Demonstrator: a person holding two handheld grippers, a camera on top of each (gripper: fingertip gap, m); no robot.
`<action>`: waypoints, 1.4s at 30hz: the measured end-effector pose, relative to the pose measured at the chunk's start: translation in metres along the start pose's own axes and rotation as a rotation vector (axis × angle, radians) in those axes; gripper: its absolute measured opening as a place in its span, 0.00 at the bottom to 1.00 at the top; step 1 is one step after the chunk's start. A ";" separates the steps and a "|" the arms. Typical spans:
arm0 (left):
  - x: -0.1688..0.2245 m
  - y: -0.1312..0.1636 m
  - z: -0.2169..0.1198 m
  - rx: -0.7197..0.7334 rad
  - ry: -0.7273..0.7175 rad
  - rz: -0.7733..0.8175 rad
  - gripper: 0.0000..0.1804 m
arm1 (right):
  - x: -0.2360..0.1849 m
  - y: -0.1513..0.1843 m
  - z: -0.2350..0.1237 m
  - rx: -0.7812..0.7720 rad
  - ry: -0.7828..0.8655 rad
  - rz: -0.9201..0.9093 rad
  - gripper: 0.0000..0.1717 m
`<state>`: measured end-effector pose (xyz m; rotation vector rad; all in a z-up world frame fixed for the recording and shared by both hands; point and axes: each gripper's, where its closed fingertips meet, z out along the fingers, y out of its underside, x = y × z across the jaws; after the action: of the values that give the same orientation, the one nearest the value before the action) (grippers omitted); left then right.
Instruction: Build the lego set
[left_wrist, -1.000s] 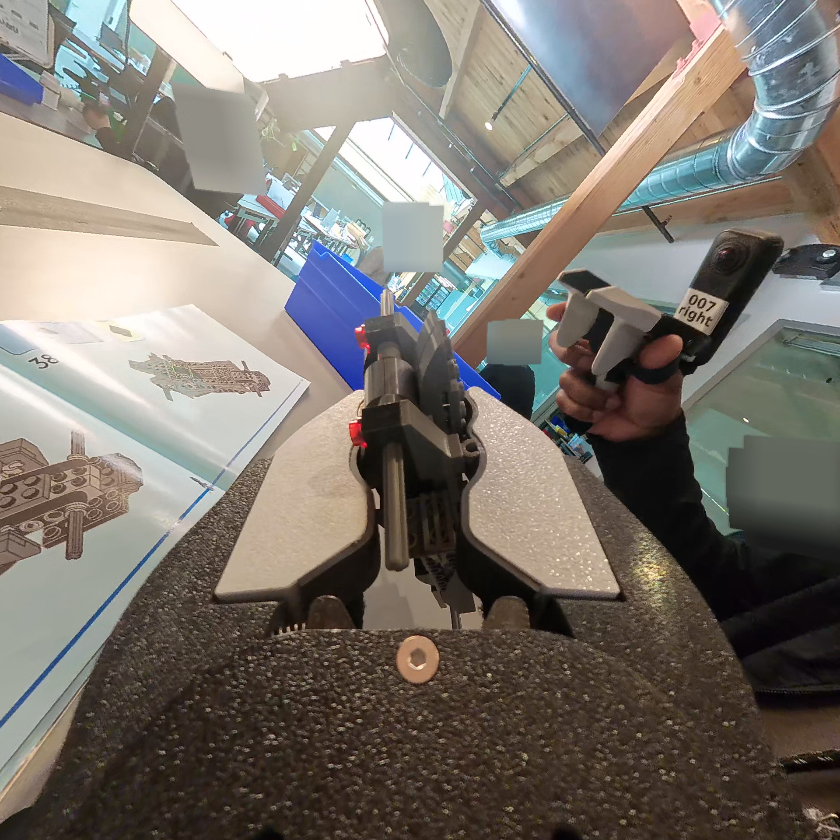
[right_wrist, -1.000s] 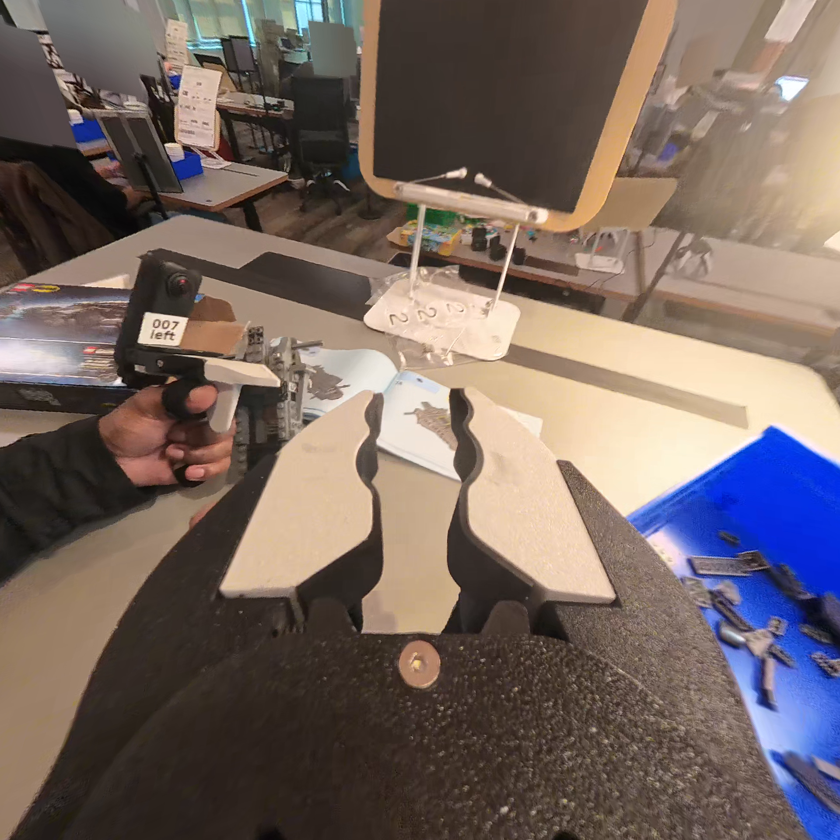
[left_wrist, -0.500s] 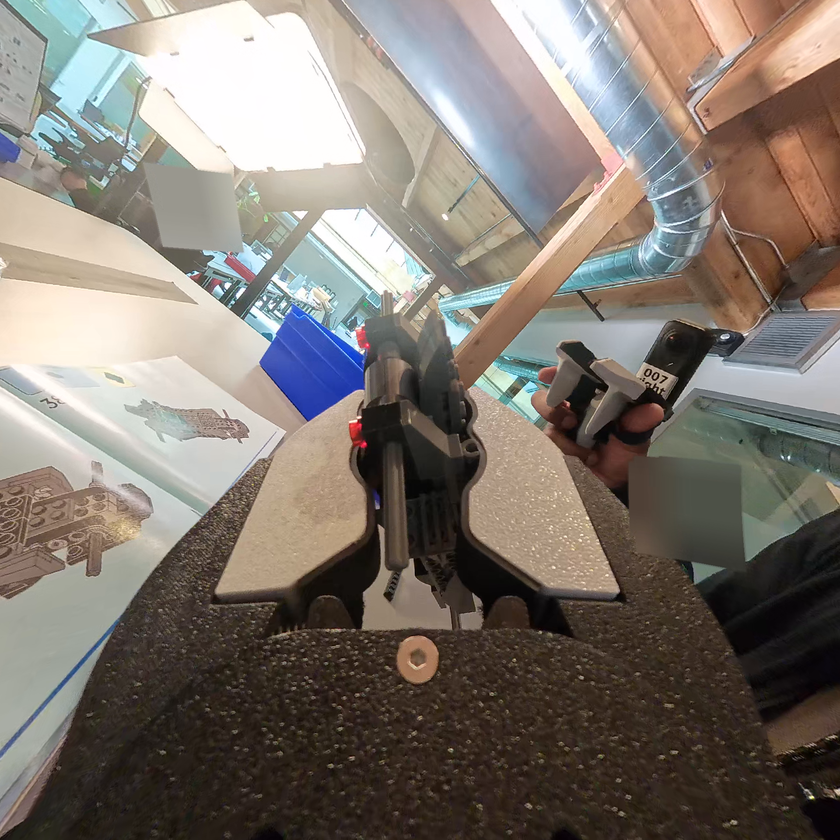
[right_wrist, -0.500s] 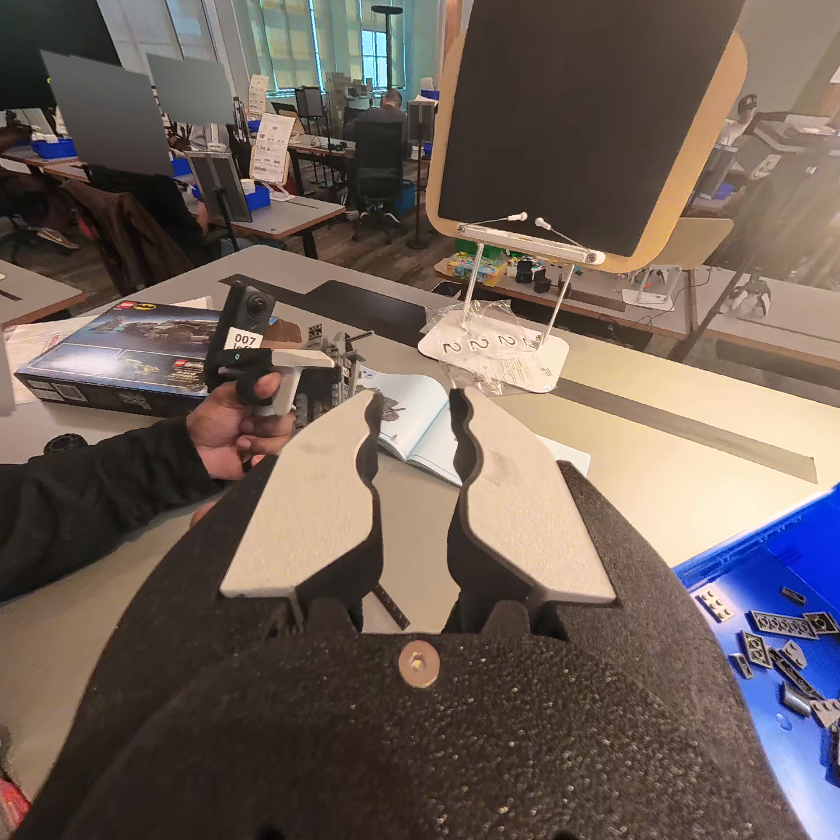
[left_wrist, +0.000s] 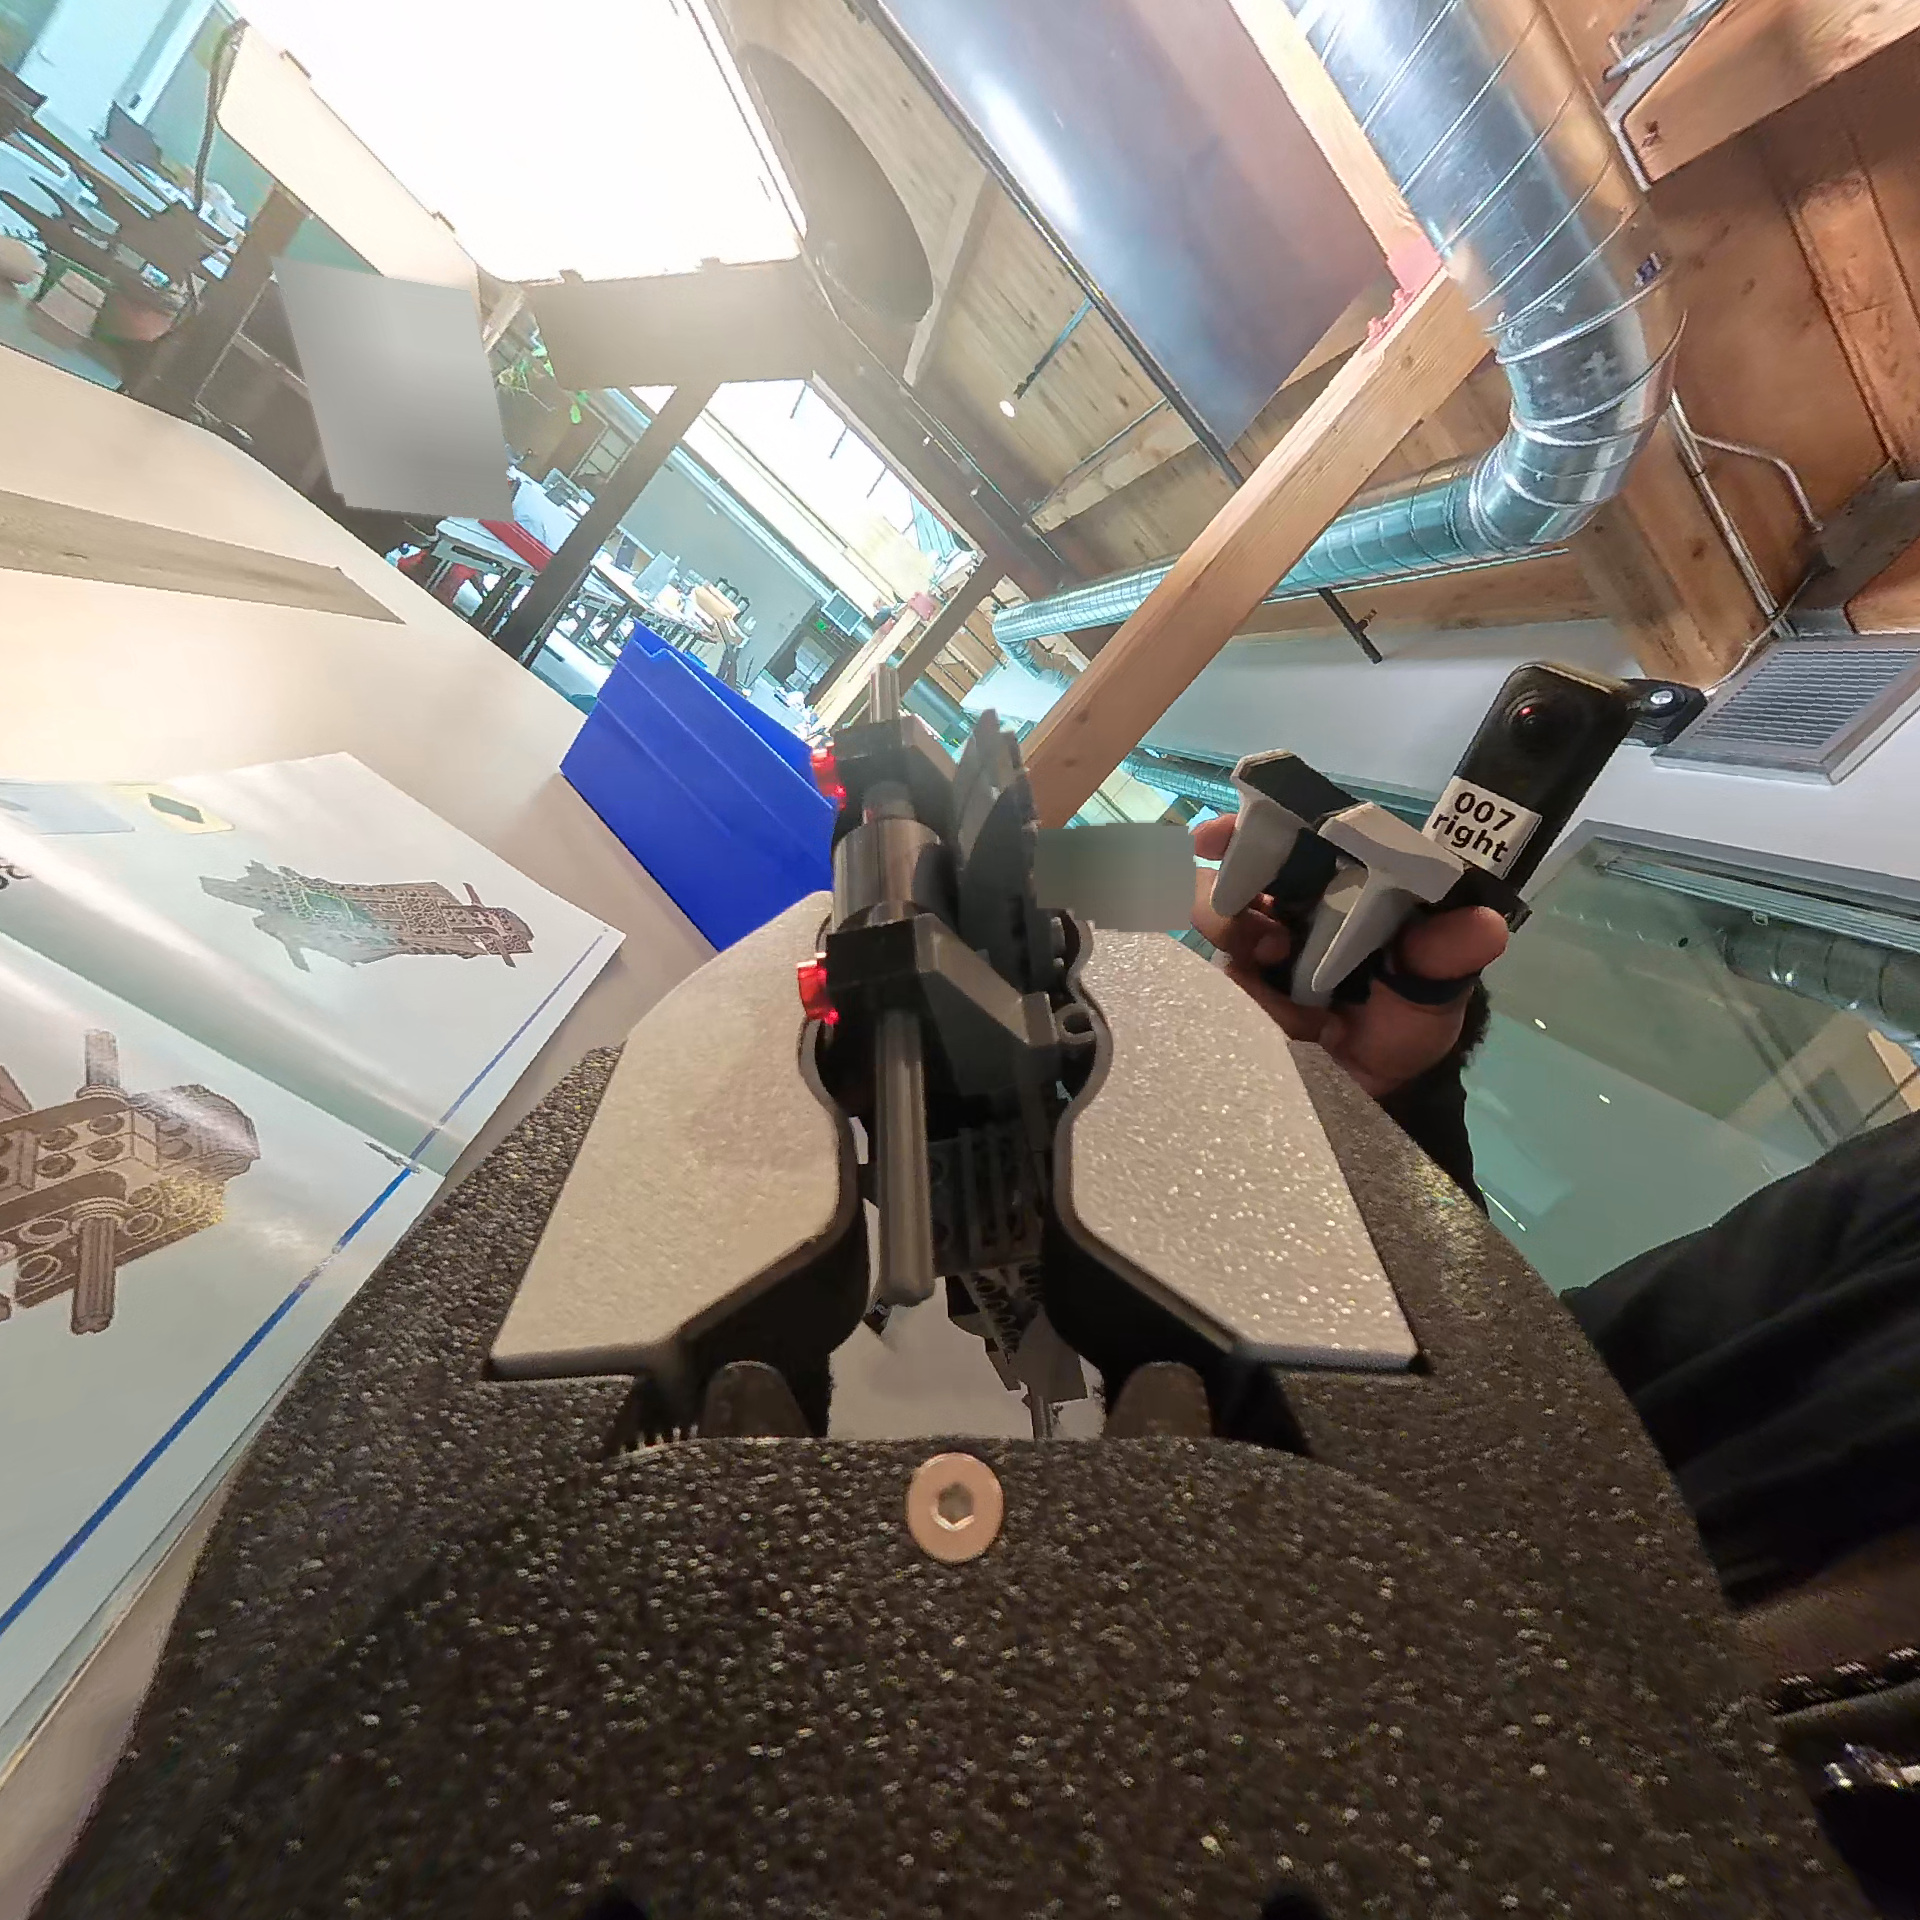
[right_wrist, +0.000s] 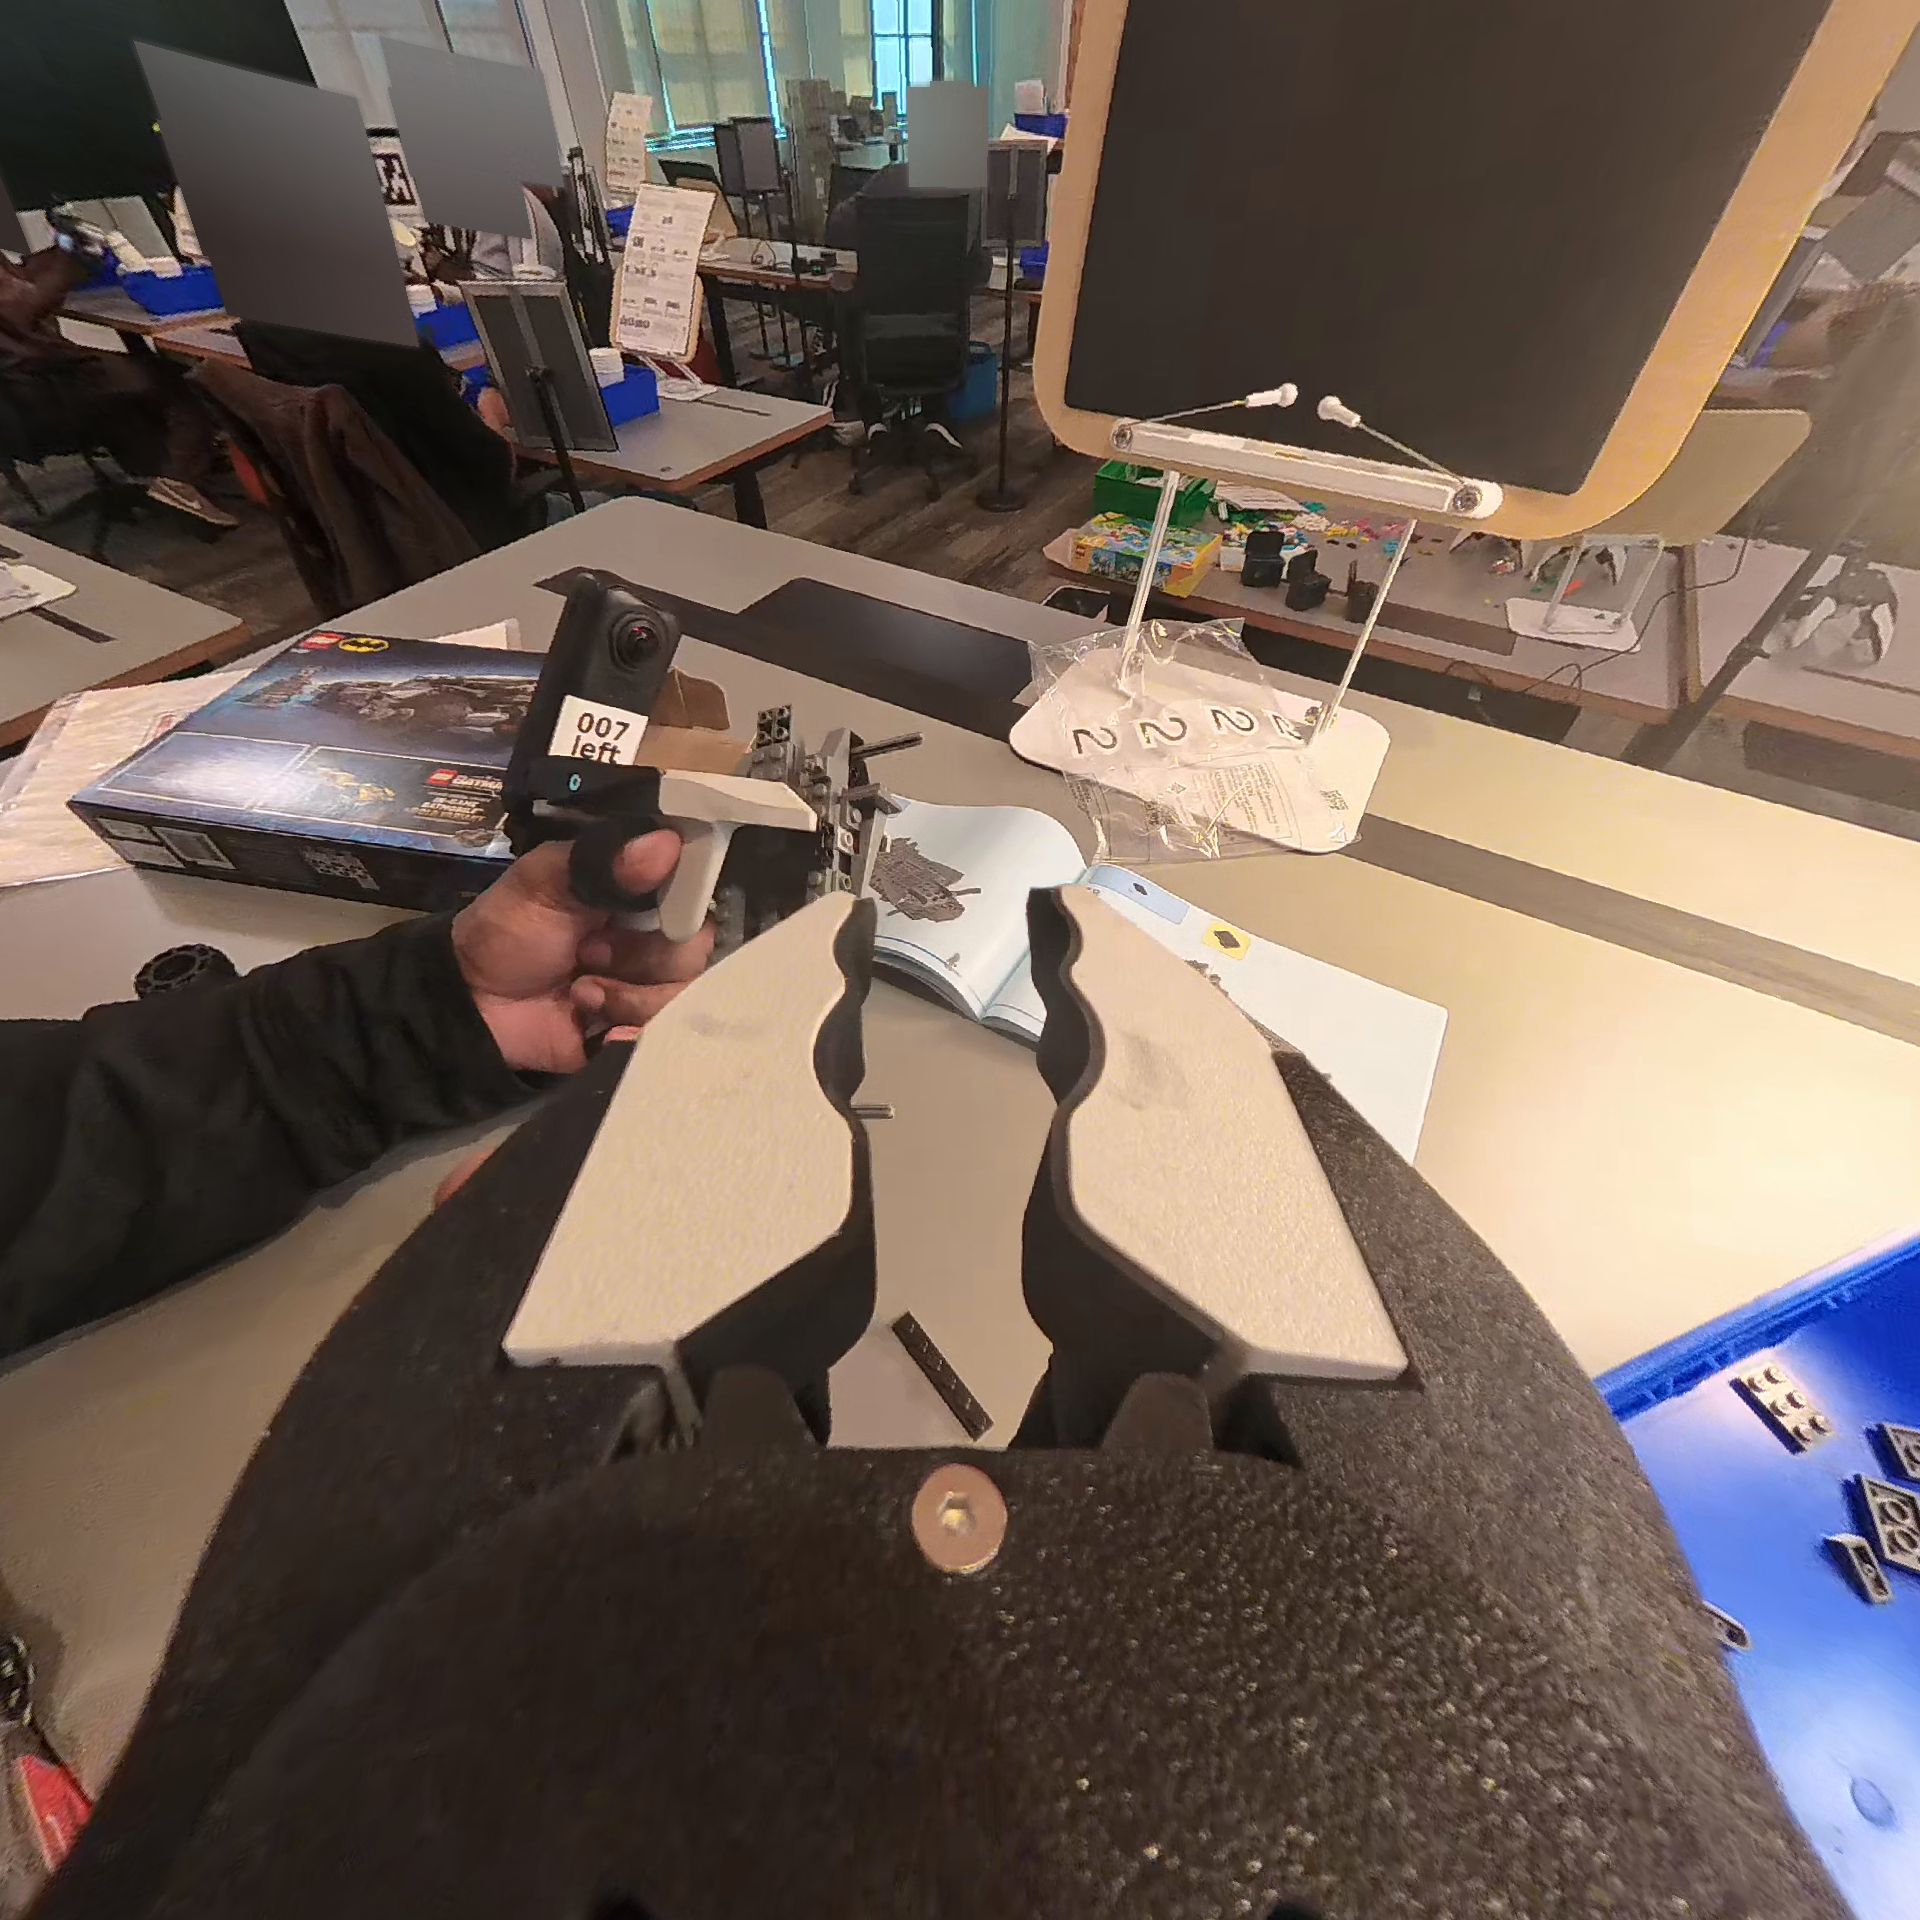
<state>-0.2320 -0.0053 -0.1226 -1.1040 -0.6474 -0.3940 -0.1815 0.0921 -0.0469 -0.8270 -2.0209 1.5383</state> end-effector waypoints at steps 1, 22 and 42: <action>0.000 0.000 0.000 -0.003 0.003 0.000 0.20 | 0.000 0.001 0.001 -0.002 -0.003 0.002 0.17; 0.033 0.038 0.017 -0.259 0.070 0.331 0.20 | -0.041 0.067 0.052 -0.188 -0.229 -0.014 0.21; 0.036 0.062 0.024 -0.428 0.042 0.419 0.20 | -0.059 0.037 0.077 -0.325 -0.413 -0.602 0.16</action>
<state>-0.1753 0.0427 -0.1351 -1.5961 -0.2829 -0.1939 -0.1855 0.0050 -0.1029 0.0390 -2.5427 1.1056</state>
